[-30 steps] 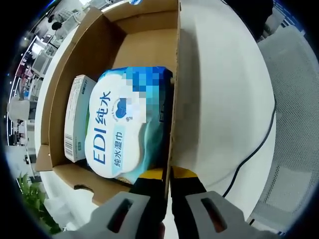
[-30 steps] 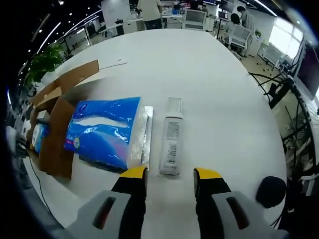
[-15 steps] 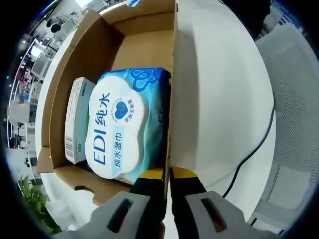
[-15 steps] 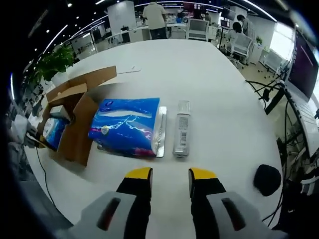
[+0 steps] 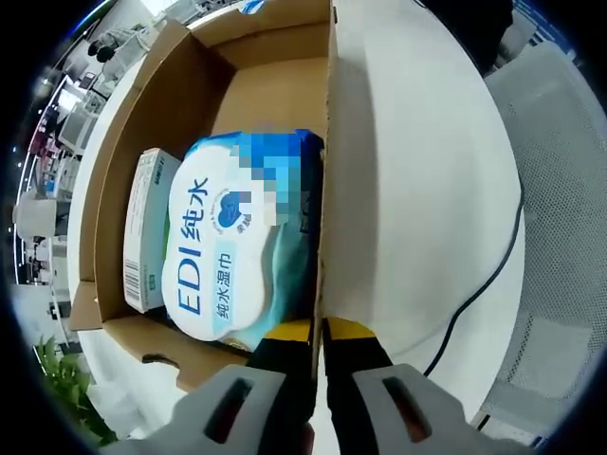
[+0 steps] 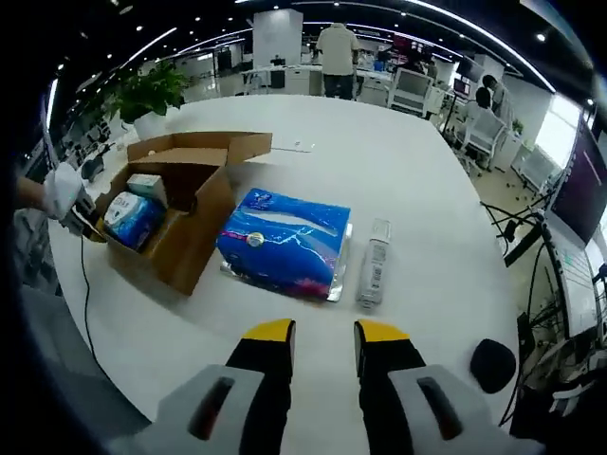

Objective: Operate the shoe box by opening the lid, removing the specified soft item, and placing it in the target area until the item is outside and the box remains undamaged.

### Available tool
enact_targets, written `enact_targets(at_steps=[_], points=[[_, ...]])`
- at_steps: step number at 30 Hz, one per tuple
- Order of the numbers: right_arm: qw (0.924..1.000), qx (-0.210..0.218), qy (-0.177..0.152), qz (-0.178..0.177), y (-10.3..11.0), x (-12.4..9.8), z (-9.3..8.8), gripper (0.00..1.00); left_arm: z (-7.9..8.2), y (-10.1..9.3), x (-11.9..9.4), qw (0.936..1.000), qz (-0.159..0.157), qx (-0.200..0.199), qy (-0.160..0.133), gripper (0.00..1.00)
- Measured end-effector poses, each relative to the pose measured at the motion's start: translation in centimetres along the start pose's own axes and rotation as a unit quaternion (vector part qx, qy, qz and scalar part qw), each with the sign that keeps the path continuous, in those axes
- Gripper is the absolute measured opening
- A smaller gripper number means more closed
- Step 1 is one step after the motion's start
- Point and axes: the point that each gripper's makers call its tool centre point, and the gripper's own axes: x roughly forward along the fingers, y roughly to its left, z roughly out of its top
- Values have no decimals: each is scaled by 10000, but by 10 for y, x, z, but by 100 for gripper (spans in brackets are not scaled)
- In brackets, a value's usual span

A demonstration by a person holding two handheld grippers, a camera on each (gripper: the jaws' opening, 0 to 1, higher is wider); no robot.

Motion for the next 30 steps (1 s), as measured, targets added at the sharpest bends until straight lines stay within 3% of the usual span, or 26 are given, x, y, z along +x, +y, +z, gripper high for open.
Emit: enact_targets(at_steps=[2,9,17,22,30], points=[[9994,-323,-45,-76,0,-5,4,22,0,0,-1,10000,-21,-71,-10,2],[9968,-721,-341,-9,11,-18,23,22,0,0,-1,10000,-20,-27,-2,2],[9962,-568,-653,-136,22,-39,39,26,1,0,-2,10000,-1,-6,-16,2],[9932,-713,-925,30,44,-49,52,35,1,0,-1,10000,-9,-7,-15,2],[9861,-1045,-1275,187,66,-60,84,36,0,-1,-2,10000,11,0,-21,2]])
